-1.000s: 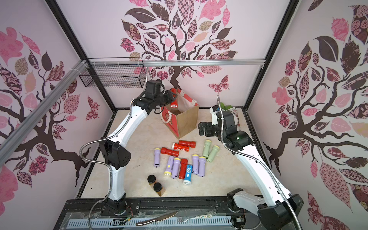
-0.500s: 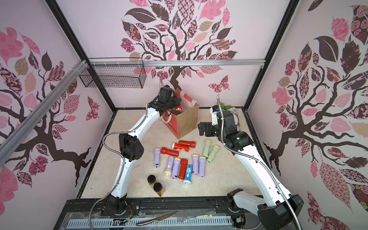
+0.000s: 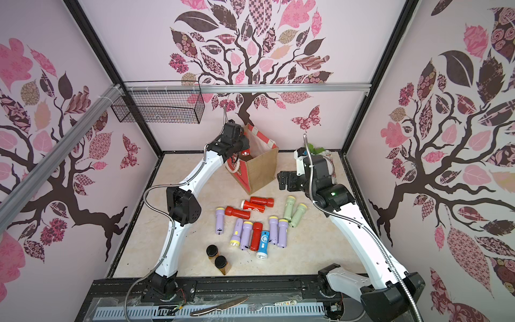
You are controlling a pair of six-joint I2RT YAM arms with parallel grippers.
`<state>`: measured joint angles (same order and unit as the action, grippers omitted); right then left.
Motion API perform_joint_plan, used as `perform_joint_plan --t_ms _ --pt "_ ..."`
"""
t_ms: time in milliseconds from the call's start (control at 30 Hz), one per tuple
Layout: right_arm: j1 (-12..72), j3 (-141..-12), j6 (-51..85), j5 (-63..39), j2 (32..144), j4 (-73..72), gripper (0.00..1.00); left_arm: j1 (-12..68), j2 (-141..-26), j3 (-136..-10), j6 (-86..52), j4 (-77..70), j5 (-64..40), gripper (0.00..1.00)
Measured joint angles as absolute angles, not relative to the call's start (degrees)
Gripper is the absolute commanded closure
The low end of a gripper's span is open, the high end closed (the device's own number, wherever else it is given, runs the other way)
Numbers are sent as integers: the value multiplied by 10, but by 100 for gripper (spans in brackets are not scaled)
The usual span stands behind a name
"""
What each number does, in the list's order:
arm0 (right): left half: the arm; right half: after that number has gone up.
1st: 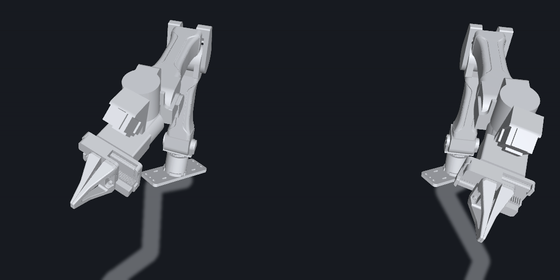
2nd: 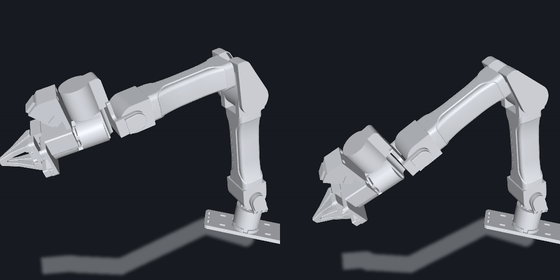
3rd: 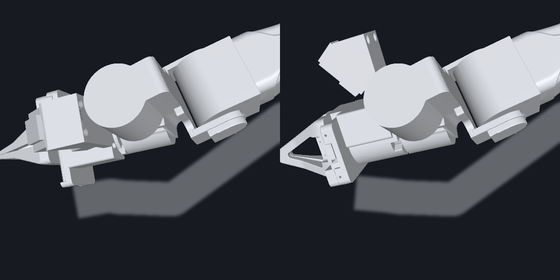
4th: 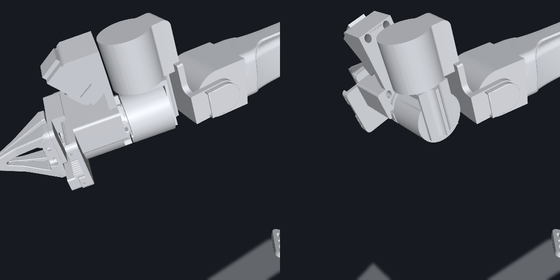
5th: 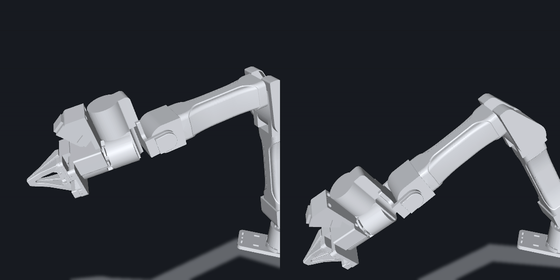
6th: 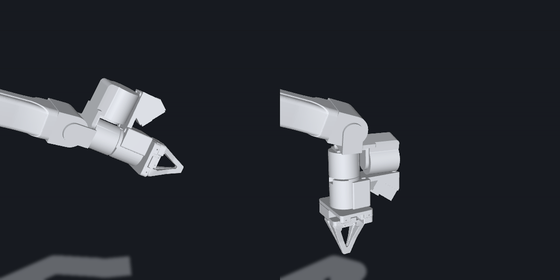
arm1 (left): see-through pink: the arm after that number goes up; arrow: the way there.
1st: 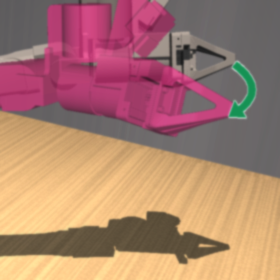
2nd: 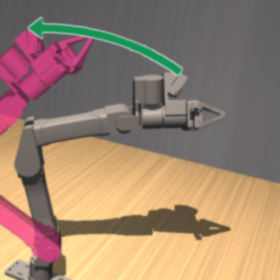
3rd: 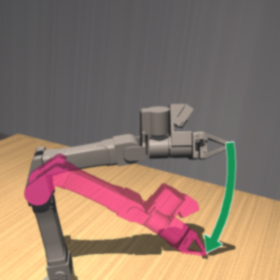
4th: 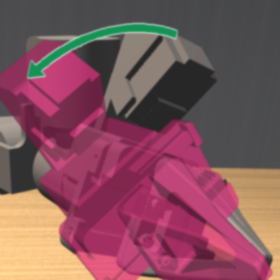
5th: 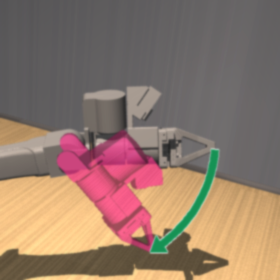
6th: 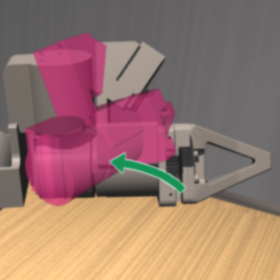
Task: Put the flashlights into the tote bags
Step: Place the flashlight in the canvas bag.
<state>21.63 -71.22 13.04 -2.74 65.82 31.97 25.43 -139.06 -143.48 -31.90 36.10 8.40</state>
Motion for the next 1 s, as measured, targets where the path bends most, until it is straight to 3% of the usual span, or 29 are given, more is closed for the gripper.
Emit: perform_joint_plan --t_ms 1000 --pt "216 -712 130 -28 640 312 0 251 -1386 -1415 -269 507 173 98"
